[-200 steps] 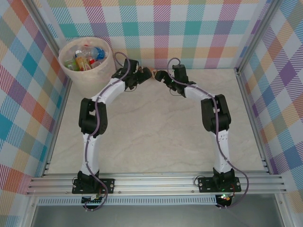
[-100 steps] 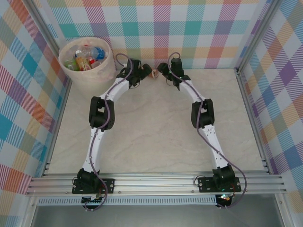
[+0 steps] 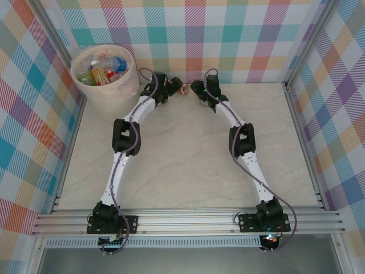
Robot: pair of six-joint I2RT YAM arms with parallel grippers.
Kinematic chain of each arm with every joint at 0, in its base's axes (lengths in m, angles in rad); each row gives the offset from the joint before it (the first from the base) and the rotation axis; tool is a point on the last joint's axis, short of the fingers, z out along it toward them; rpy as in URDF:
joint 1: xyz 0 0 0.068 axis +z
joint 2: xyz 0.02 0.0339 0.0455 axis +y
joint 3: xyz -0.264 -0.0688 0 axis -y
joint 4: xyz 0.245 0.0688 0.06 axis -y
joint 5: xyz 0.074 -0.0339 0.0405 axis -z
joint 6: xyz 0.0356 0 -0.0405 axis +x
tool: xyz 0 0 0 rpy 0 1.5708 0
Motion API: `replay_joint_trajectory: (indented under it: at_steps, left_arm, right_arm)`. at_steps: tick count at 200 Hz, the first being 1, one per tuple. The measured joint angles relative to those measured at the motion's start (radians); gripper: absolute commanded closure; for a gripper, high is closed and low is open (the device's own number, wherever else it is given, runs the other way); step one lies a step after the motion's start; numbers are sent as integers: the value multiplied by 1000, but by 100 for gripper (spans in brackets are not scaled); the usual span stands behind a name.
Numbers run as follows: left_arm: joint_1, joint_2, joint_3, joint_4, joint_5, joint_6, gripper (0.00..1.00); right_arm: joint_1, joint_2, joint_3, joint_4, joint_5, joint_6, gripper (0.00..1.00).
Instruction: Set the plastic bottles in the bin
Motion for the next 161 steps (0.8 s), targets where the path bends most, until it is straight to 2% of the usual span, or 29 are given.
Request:
replay_joint_trajectory:
  at_steps: [83, 161]
  left_arm:
    - [2, 23, 32, 30, 61, 17, 0]
    - [17, 27, 117, -235, -119, 73, 0]
  right_arm:
    - [42, 27, 12, 23, -113, 4, 73]
    - [87, 26, 13, 7, -246, -67, 73]
